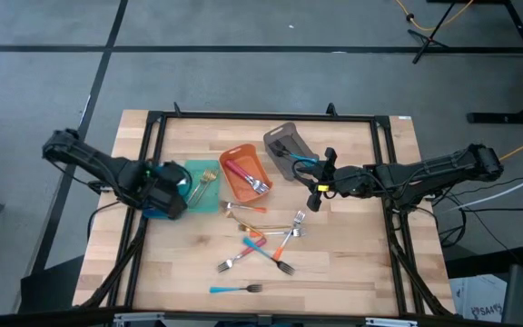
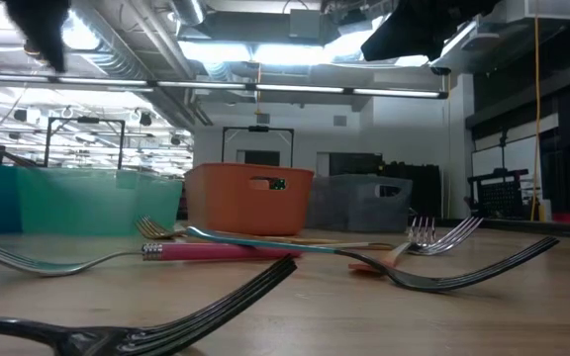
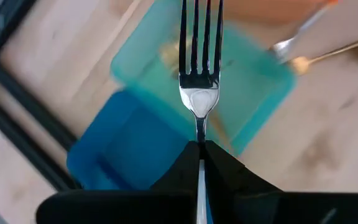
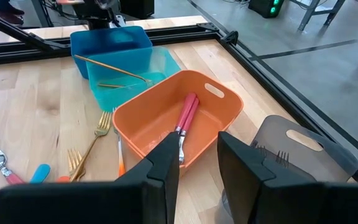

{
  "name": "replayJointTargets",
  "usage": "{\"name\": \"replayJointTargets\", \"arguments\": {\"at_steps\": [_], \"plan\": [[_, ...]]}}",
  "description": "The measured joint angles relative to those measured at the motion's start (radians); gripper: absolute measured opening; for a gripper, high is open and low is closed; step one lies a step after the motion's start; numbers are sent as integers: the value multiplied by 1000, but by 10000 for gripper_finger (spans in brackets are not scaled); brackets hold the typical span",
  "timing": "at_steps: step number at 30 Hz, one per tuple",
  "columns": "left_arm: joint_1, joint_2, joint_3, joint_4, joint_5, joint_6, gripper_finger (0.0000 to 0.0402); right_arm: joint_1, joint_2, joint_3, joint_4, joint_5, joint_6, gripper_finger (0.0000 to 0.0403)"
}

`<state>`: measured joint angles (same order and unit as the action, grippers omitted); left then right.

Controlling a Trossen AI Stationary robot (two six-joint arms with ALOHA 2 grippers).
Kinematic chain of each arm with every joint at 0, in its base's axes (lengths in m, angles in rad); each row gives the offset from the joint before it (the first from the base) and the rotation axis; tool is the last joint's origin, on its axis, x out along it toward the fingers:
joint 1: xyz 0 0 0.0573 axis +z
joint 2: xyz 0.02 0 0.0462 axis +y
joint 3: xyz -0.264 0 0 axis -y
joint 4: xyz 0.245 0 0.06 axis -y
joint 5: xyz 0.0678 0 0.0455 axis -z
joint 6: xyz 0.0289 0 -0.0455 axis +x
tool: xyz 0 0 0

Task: Sort silverware by color (type)
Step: Put the orange fork into the blue bin

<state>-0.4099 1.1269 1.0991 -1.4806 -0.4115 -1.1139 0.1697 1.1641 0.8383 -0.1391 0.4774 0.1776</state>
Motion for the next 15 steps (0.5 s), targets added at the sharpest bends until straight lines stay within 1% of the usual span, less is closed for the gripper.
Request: {"name": "replayJointTargets", "arguments": {"at_steps": [5, 9, 12, 15], "plan": [[2, -111, -192, 50, 75, -119, 5, 0, 0, 0, 0, 0, 0, 99], [2, -176, -321, 143, 92, -141, 5, 0, 0, 0, 0, 0, 0, 99], [2, -204, -392, 199, 91, -142, 5, 0, 0, 0, 0, 0, 0, 99], [2, -208, -417, 229, 73, -140, 5, 0, 0, 0, 0, 0, 0, 99]]}}
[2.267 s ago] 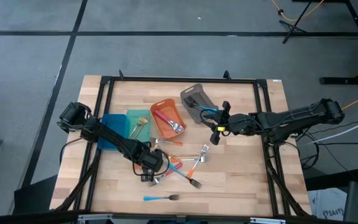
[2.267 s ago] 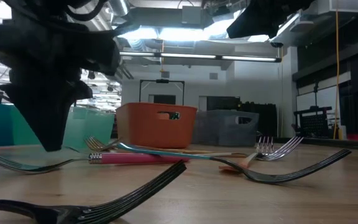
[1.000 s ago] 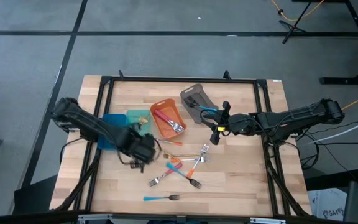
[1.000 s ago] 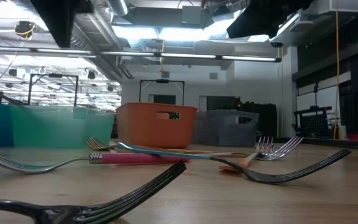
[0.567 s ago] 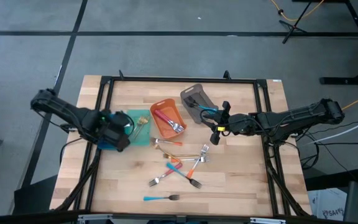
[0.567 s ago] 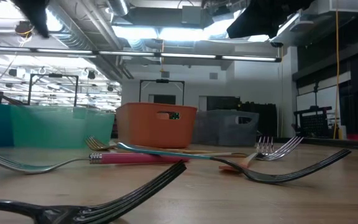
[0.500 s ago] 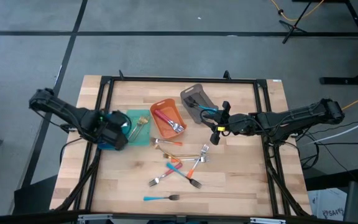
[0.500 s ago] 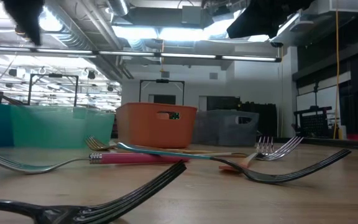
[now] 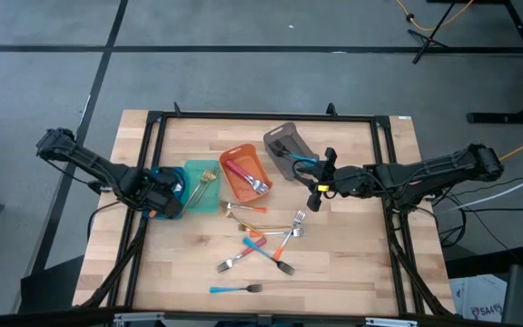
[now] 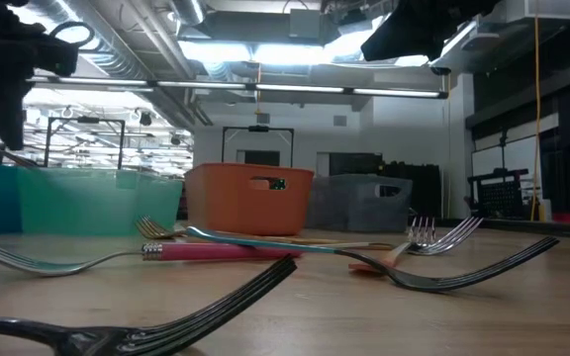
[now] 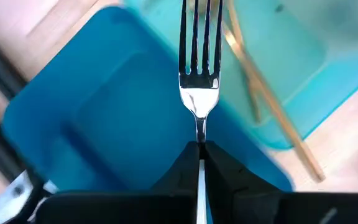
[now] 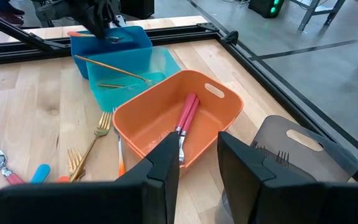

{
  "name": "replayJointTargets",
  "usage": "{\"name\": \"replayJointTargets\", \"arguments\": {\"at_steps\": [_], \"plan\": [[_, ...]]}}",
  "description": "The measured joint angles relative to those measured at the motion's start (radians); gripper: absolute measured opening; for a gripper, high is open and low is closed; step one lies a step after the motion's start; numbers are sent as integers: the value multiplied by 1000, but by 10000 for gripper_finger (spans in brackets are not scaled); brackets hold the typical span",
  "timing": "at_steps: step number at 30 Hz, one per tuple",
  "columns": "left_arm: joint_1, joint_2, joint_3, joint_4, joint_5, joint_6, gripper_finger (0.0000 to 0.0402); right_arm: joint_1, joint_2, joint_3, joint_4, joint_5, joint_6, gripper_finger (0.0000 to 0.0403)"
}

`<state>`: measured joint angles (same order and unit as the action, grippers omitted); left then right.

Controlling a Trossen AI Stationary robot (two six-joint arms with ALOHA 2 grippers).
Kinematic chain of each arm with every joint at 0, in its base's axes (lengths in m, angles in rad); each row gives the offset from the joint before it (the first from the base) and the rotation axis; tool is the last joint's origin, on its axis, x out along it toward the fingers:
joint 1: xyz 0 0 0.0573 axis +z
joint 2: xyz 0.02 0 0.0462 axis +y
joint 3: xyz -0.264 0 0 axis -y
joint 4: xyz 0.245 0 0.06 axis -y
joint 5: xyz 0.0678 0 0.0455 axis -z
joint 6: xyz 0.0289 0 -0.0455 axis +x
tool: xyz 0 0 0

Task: Sort silverware by color (type)
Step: Put the orange fork into the blue bin

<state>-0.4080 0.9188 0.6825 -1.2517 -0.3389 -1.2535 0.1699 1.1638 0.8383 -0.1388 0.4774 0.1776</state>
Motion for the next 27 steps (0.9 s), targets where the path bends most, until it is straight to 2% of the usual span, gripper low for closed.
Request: {"name": "replayJointTargets", "arguments": {"at_steps": [7, 27], "plan": [[35, 2, -6, -9, -43, -27, 5, 0, 0, 0, 1, 0, 0, 99], [183, 4, -25, -38, -30, 31, 5, 0, 0, 0, 0, 0, 0, 99]]}}
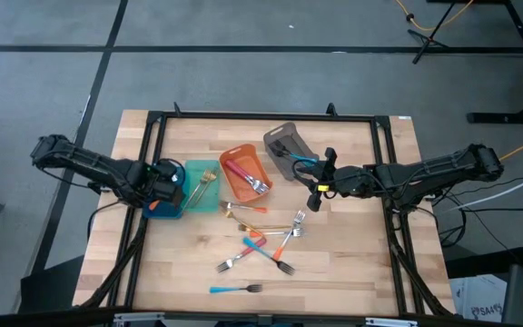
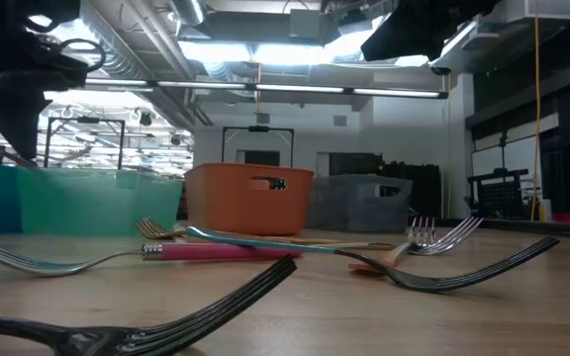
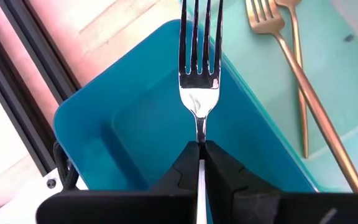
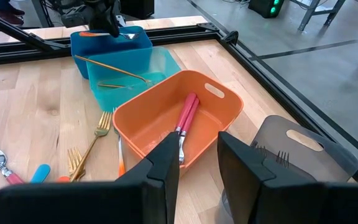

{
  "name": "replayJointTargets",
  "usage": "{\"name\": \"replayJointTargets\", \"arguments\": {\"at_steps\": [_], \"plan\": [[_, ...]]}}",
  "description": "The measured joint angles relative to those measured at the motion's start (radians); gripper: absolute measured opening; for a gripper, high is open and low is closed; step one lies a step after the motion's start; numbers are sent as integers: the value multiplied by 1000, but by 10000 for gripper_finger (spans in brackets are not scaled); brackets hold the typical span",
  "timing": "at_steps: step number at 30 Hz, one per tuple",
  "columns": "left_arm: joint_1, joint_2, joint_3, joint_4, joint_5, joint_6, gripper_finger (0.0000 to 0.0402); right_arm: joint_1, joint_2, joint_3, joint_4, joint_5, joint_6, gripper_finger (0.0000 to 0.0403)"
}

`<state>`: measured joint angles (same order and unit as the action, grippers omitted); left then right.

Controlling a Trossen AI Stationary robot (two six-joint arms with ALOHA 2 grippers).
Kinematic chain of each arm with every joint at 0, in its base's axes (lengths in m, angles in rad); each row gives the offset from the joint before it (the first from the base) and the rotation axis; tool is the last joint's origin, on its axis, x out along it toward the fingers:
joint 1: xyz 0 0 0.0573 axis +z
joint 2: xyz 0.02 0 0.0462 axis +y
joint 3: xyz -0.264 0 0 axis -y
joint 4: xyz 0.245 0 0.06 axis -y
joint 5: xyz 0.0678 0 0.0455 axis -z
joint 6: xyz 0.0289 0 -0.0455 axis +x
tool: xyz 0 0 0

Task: Sort silverware by color (type)
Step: Put the orange fork into the blue bin

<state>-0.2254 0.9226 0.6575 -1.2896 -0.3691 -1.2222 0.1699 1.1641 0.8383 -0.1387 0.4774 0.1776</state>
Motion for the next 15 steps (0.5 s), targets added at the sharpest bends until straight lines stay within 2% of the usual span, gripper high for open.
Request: {"name": "replayJointTargets", "arguments": {"at_steps": [15], "plan": [[101, 0, 0, 0, 51, 58, 5, 0, 0, 0, 0, 0, 0, 99]]}}
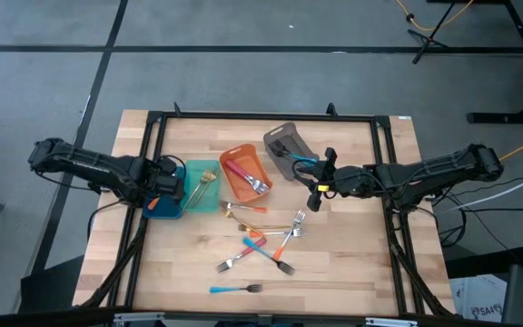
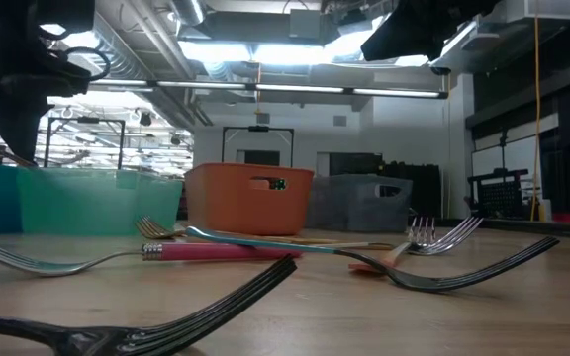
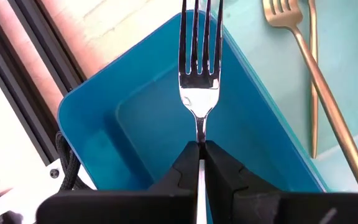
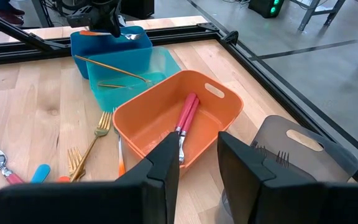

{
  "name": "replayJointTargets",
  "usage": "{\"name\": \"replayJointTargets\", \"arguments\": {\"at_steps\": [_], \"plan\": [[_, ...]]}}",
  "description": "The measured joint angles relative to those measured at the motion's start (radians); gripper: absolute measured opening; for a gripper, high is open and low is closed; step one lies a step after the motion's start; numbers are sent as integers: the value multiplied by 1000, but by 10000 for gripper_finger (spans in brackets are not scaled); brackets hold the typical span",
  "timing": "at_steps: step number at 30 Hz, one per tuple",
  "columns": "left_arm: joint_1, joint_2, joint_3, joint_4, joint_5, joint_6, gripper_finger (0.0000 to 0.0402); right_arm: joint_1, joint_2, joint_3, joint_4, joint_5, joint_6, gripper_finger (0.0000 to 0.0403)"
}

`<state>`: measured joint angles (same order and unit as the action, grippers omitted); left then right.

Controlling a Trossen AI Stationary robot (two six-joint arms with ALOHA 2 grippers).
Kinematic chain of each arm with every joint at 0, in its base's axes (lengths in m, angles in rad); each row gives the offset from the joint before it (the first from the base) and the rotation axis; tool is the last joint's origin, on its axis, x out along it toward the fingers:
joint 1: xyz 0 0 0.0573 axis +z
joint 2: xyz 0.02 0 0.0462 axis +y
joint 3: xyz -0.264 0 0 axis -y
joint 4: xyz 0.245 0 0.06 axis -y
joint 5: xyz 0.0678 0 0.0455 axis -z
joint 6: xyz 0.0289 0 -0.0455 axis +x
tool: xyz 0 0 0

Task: Sort silverware by color (type)
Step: Put the orange fork into the blue bin

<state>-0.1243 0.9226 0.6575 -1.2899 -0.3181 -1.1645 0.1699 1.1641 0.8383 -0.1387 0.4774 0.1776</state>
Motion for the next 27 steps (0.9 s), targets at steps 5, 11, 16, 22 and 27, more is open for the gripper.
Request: {"name": "replayJointTargets", "arguments": {"at_steps": [5, 11, 16, 22, 27], "plan": [[27, 0, 0, 6, 43, 49, 5, 0, 0, 0, 0, 0, 0, 99], [48, 0, 0, 6, 48, 55, 5, 0, 0, 0, 0, 0, 0, 99], [66, 2, 0, 9, 68, 77, 5, 0, 0, 0, 0, 0, 0, 99], [87, 29, 0, 10, 69, 78, 5, 0, 0, 0, 0, 0, 0, 99], [94, 60, 0, 12, 74, 90, 5, 0, 0, 0, 0, 0, 0, 99]]}}
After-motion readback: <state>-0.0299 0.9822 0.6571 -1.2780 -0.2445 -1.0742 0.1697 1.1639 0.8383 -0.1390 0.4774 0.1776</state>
